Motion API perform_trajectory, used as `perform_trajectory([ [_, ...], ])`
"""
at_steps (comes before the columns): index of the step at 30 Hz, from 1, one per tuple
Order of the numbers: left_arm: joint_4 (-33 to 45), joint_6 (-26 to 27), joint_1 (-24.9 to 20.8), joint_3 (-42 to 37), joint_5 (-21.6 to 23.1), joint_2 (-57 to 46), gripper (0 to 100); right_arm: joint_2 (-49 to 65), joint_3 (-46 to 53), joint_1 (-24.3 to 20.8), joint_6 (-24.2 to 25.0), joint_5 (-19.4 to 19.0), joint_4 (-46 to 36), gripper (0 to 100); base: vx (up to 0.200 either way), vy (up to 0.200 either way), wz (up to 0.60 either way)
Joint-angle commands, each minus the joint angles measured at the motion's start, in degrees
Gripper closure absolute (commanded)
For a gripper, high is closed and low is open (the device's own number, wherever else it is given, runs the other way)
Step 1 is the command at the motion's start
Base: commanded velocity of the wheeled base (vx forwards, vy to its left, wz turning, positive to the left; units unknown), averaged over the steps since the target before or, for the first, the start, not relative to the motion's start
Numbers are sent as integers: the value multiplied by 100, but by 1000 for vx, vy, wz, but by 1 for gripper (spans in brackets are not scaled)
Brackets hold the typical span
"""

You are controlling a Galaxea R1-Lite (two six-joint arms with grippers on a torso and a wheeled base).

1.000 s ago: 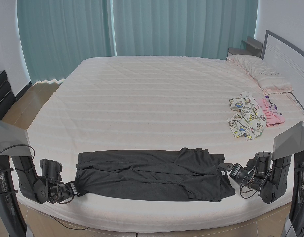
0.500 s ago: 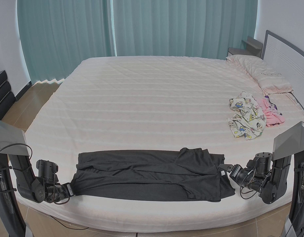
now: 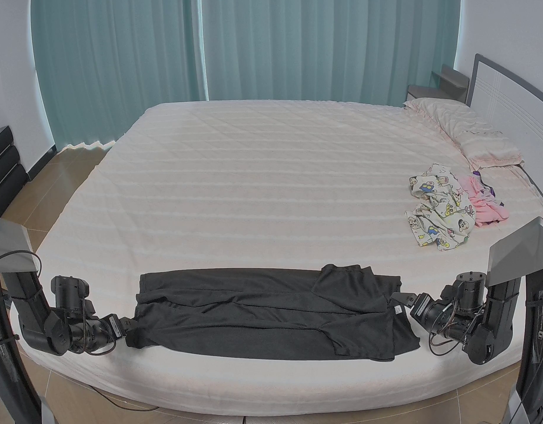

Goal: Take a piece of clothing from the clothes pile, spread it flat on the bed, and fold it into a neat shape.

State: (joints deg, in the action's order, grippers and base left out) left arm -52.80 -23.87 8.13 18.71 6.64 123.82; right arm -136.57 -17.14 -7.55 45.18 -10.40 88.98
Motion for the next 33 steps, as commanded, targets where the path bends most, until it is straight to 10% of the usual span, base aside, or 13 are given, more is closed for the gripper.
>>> perform_trajectory([
  [1,173,-48,365,238,469,-543,0,-1,-17,-1,0,3,58,0,0,0,0],
  [33,191,-1718,198,836,1287,-218,0,-10,9,-10,0,20,58,0,75,0,0],
])
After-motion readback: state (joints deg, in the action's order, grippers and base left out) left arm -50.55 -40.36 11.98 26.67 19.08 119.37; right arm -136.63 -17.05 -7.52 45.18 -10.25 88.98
